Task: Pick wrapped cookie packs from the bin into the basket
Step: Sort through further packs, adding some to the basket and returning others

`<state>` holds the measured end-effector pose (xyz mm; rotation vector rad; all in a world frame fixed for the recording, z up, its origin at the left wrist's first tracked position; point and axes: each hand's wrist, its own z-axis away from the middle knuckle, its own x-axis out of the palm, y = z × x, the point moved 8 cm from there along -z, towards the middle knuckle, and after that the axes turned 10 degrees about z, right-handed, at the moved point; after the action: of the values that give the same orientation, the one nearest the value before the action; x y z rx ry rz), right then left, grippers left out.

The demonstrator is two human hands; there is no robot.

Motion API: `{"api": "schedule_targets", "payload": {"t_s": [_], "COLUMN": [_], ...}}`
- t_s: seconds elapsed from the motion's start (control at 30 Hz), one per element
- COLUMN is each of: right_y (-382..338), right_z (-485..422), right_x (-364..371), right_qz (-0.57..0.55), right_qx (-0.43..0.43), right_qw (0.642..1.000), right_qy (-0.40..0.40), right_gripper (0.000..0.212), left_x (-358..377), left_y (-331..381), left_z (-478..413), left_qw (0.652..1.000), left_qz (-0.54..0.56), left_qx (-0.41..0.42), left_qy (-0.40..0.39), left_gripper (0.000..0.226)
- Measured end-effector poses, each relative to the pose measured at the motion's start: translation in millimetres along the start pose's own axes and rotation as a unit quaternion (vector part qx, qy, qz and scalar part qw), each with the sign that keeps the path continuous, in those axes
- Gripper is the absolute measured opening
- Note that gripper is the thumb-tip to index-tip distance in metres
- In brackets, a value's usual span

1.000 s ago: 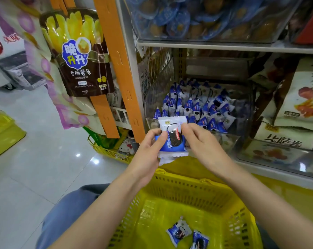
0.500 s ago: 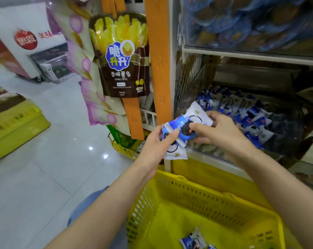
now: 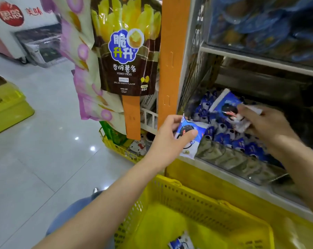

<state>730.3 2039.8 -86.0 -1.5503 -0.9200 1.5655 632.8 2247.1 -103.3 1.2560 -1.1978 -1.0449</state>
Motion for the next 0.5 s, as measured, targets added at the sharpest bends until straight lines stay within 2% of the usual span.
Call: {"api": "schedule_targets", "payload": {"t_s": [0.07, 0.13, 0.2, 0.27, 0.4, 0.5], "right_y": [11, 19, 21, 20, 25, 29], "right_z": [-19, -36, -53, -70, -94, -103], "right_x": [-12, -21, -22, -13, 6, 17], "right_qz": [-0.013, 0.047, 0.094, 0.144, 0.282, 0.342], "right_qx": [0.019, 0.037, 0.032, 0.016, -0.006, -0.015], "right_qw": [0.997, 0.988, 0.979, 0.976, 0.956, 0.939], "right_qy": [0.069, 0.140, 0.178, 0.163, 0.083, 0.039], "right_gripper": [0.036, 0.044, 0.042, 0.038, 0.041, 0.041], "left_x": [6, 10, 12, 13, 12, 10], "left_y": [3, 3, 0, -4, -10, -14], "left_z": [-4, -9, -13, -18, -26, -29], "left_qw": [1.000, 1.000, 1.000, 0.999, 0.999, 0.998], "left_qz": [0.006, 0.009, 0.017, 0.022, 0.031, 0.047], "left_qx": [0.008, 0.010, -0.001, -0.014, -0.018, -0.020], "left_qy": [-0.014, -0.019, -0.021, -0.027, -0.037, -0.044], "left_gripper": [0.032, 0.031, 0.034, 0.038, 0.040, 0.038]}}
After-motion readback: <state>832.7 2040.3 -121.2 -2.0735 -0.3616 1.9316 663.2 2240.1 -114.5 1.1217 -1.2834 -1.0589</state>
